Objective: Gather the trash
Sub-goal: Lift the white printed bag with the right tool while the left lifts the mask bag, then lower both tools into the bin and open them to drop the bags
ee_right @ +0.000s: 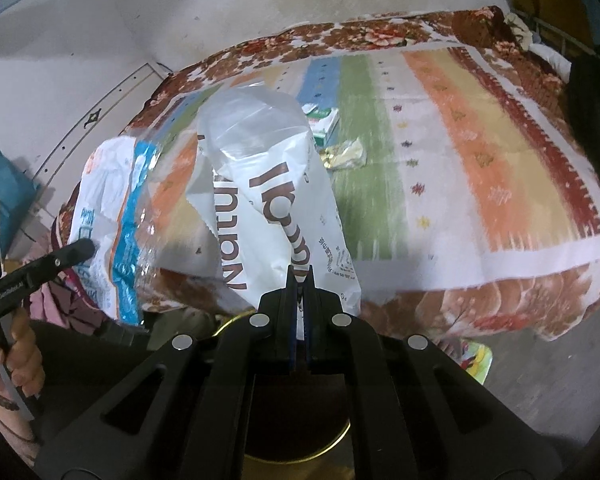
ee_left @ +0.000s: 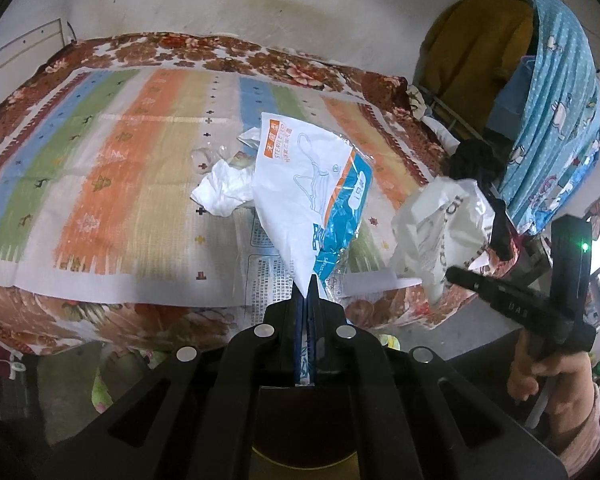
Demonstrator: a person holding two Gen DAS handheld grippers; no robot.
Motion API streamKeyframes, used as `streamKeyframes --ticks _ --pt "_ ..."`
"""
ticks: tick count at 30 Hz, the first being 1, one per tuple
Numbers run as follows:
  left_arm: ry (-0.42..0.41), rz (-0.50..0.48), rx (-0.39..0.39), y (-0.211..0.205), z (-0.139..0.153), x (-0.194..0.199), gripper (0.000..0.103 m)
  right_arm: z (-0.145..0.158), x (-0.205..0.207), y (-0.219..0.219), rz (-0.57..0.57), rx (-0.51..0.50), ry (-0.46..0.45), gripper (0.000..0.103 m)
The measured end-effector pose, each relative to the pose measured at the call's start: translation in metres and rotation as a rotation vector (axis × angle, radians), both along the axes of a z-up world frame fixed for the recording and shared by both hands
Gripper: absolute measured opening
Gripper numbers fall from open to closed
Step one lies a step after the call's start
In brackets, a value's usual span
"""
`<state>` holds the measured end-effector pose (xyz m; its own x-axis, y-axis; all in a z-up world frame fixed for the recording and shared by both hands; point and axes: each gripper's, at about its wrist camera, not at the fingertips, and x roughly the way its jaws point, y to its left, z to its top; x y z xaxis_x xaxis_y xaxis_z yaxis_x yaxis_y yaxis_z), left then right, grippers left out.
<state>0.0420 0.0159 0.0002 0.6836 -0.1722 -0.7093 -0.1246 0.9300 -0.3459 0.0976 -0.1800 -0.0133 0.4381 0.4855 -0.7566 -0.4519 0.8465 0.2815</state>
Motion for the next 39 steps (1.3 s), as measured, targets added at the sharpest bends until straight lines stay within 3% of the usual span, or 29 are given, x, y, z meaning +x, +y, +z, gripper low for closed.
streamKeyframes --ticks 9,18,28,31,36,39 --pt "-0.016 -0.003 0.02 -0.011 -0.013 -0.024 0.001 -0.032 -0.03 0.004 0.019 0.003 0.076 0.002" --pt "-0.014 0.03 -0.02 -0.027 -0.037 -0.053 0.001 -0.061 -0.055 0.006 0.014 -0.002 0.156 0.002" --pt "0.069 0.005 -0.012 -0.043 -0.062 -0.05 0.001 -0.086 -0.067 0.006 -0.044 -0.027 0.22 0.002" --pt "0.095 -0.008 -0.072 -0.042 -0.068 -0.048 0.001 -0.087 -0.068 0.006 -0.037 -0.027 0.23 0.002" --pt "0.11 -0.009 -0.1 -0.04 -0.07 -0.047 0.001 -0.091 -0.067 0.009 -0.03 -0.047 0.243 0.006" --pt "0.138 -0.012 -0.101 -0.041 -0.075 -0.044 0.013 -0.094 -0.067 0.009 -0.03 -0.05 0.265 0.013"
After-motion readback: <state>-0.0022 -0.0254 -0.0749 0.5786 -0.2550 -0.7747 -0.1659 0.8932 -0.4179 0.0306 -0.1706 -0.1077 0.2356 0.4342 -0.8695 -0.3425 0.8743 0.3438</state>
